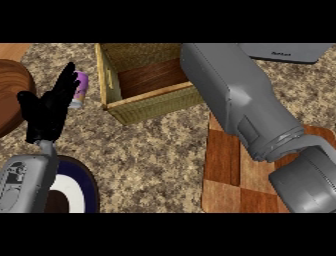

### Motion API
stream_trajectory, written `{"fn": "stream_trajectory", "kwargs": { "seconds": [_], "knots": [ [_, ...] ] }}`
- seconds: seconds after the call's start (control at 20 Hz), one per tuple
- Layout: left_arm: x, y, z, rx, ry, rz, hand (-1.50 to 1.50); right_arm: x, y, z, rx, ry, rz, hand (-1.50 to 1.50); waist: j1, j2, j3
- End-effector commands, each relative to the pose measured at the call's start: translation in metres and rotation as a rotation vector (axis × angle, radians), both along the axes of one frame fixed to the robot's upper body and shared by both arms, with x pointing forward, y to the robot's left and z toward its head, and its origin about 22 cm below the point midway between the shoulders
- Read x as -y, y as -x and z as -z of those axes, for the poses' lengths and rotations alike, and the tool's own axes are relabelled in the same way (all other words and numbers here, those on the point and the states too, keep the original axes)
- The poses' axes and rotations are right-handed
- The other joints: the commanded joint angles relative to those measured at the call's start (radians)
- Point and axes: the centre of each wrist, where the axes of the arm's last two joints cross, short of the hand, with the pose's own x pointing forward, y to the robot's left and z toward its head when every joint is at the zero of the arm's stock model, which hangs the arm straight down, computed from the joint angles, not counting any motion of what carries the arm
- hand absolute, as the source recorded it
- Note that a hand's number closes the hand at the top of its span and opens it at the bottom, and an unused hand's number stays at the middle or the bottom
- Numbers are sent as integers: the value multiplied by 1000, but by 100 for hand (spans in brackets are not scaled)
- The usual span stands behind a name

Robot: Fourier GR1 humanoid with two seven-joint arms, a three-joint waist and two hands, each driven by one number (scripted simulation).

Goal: Pick the eggplant from the cutting board and place it in the basket

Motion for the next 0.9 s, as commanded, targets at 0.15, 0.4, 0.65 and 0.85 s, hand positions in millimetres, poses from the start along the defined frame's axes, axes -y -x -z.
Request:
{"fn": "stream_trajectory", "kwargs": {
  "seconds": [0.15,0.4,0.65,0.85],
  "knots": [
    [6,6,9,1,6,-19,0,-16,5,-22,325,-127,124,-150,-26,-9,1],
    [-17,4,6,1,-7,-44,0,-28,10,-50,503,-254,153,-150,-43,-10,0],
    [-17,11,13,-21,-4,-57,0,-31,12,-58,593,-351,216,-150,-64,-30,1],
    [-28,16,18,-44,-3,-112,0,-27,12,-55,670,-443,231,-150,-122,-50,3]
  ]
}}
